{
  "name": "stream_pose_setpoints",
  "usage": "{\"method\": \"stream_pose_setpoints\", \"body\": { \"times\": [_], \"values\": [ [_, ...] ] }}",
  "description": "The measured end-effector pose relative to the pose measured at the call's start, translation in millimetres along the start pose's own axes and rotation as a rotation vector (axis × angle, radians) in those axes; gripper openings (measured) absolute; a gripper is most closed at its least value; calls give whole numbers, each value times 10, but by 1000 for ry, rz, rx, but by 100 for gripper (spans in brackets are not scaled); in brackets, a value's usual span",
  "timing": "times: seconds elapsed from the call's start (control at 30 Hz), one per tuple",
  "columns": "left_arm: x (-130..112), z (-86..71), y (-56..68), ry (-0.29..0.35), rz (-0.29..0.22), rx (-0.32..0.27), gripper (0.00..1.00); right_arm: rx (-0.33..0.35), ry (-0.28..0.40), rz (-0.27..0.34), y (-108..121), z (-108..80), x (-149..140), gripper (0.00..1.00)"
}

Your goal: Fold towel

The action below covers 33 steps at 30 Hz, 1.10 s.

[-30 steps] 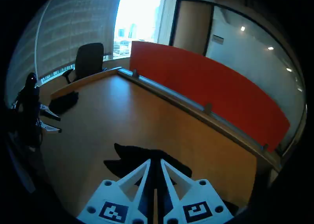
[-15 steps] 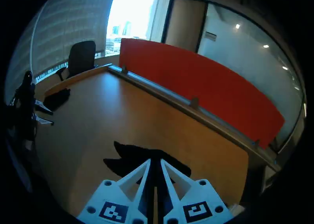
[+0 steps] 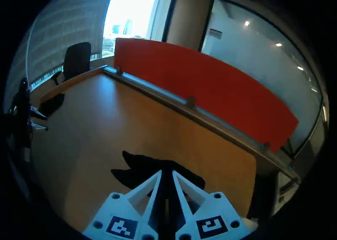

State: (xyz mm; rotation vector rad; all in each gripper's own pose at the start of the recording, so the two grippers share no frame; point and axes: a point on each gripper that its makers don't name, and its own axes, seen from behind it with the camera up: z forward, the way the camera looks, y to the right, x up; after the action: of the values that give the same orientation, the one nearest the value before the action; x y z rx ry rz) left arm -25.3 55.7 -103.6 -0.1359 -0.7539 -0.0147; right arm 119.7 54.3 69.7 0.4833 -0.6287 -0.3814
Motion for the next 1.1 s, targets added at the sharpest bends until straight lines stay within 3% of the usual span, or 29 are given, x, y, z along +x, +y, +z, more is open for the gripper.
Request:
{"method": "stream_pose_setpoints", "body": {
  "times": [0.67, 1.1],
  "values": [
    [39, 25, 56, -9, 12, 16, 94, -82, -46, 12, 752, -19, -175, 6],
    [89, 42, 103, -12, 22, 21, 94, -96, -68, 29, 971, 18, -289, 6]
  ]
}}
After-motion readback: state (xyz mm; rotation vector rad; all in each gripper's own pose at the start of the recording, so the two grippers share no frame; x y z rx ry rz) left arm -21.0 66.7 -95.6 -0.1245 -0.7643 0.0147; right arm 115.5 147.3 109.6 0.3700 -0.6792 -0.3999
